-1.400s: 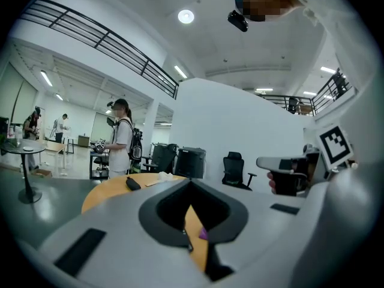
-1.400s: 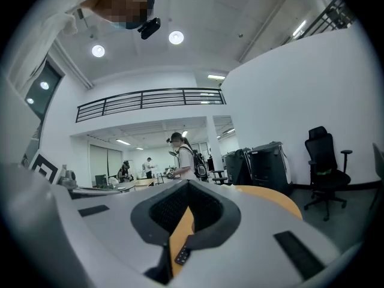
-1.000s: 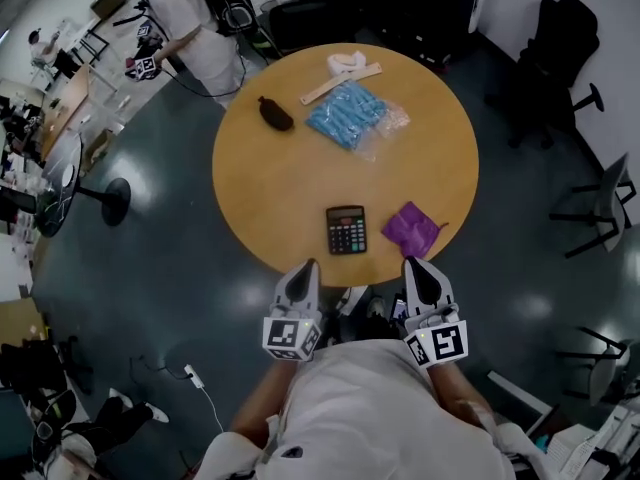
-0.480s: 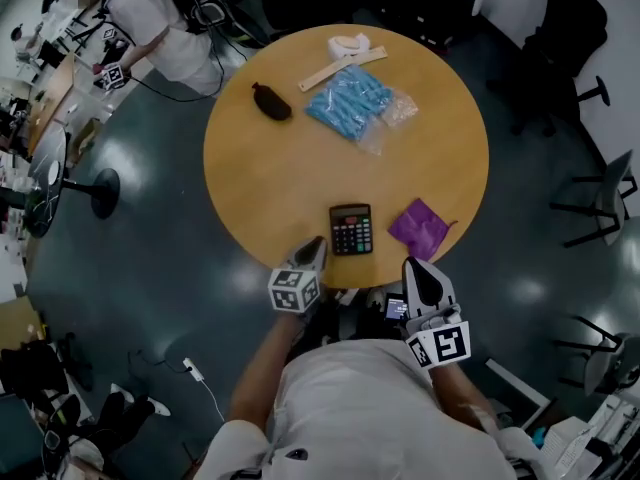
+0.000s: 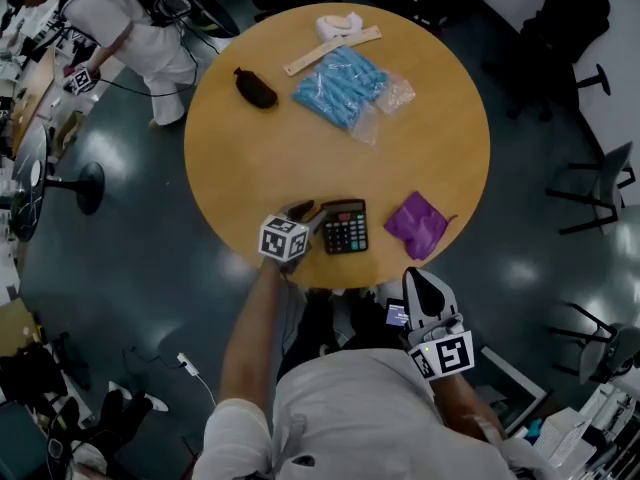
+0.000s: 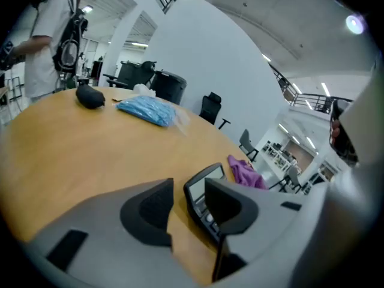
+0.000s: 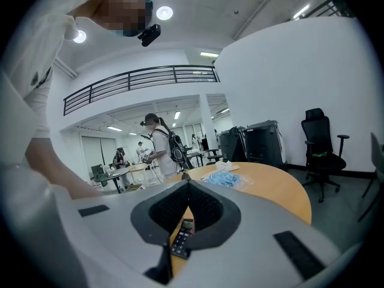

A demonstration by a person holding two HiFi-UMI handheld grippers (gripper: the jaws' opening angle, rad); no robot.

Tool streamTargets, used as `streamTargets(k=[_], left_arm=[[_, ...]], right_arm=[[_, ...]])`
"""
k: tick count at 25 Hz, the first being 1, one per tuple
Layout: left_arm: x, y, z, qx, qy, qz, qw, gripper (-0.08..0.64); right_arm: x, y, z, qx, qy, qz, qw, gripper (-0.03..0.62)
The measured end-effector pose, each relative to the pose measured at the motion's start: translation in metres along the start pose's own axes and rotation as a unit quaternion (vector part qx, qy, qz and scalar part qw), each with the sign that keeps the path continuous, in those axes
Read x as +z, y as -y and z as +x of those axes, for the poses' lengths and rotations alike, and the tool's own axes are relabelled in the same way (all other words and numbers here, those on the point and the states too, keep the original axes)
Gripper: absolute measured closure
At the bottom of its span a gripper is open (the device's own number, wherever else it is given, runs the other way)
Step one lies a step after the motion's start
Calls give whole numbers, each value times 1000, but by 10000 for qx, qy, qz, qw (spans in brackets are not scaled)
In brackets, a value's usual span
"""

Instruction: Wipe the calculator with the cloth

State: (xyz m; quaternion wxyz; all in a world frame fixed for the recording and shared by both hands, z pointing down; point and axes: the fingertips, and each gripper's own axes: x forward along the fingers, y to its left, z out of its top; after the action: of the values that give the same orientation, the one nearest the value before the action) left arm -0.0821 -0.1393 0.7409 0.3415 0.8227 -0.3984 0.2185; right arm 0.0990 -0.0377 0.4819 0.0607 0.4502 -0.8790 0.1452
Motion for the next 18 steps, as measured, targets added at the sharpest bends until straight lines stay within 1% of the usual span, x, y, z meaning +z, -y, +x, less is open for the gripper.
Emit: streamTargets(k=[3, 5, 9, 11, 14, 18], left_arm=[[-9, 3, 16, -208, -486, 410, 9978, 407], [-12, 2, 24, -249, -690, 530, 9959, 402], [-8, 3, 30, -417, -752, 604, 9945, 399], [-8, 10, 34, -621, -796, 744, 9921, 399], [-12, 21, 40, -1002, -990, 799, 9868, 399], [-13, 24, 47, -1050, -1117, 899, 9841, 397]], right_arm=[[-6, 3, -2, -28, -86, 8, 10000, 577], [-7, 6, -2, -55, -123, 4, 9999, 577], [-8, 9, -1, -105, -161, 28, 9998, 577], [-9, 10, -1, -115, -187, 59, 9997, 577], [-11, 10, 1, -107, -204, 100, 9997, 577], [-10, 12, 4, -119, -193, 109, 9997, 577]])
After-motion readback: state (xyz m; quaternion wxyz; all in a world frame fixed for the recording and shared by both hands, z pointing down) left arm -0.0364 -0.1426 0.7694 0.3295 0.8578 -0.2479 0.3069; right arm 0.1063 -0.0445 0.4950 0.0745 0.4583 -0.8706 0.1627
